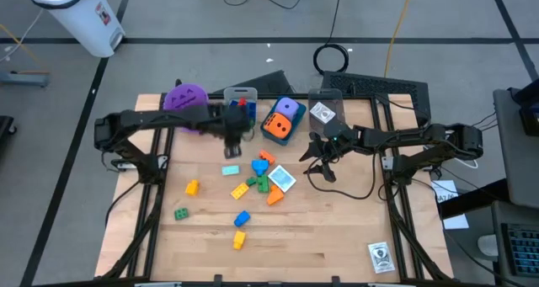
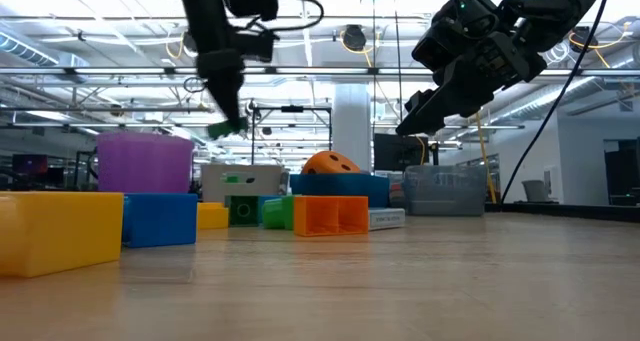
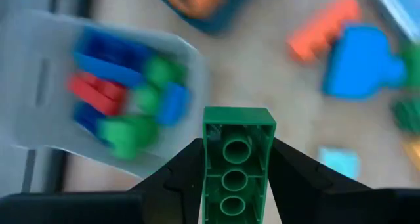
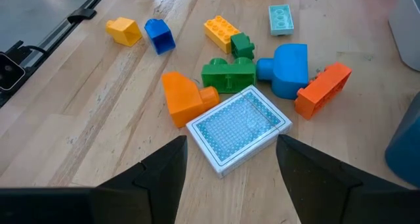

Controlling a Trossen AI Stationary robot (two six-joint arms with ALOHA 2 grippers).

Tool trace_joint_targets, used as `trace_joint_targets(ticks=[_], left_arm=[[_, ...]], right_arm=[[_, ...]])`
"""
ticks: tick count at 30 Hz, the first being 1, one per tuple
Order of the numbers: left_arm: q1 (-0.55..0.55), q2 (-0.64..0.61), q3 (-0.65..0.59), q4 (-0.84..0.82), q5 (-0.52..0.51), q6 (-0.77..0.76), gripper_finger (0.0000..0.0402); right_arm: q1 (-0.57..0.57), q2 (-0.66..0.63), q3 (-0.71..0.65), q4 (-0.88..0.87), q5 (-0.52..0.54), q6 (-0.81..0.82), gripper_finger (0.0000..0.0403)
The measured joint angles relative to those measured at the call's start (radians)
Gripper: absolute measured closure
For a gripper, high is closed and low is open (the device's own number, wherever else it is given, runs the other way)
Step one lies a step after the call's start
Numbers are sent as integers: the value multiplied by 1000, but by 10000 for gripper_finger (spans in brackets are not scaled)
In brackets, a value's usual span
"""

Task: Pick & Place Toys
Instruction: Put the green game piece into the gray bin

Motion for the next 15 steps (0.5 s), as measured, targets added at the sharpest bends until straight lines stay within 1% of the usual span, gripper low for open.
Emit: trace_joint_targets(ticks=[4, 7, 11, 15], left_arm=[[110, 2, 46, 100, 5, 57, 259], [177, 26, 54, 130, 8, 111, 259], [233, 93, 54, 191, 72, 147, 259], [254, 185, 54, 243, 109, 166, 258]], right_arm=[[0, 0, 0, 0, 0, 0, 174], [0, 0, 0, 0, 0, 0, 174], [0, 0, 0, 0, 0, 0, 174], [0, 0, 0, 10, 0, 0, 174]])
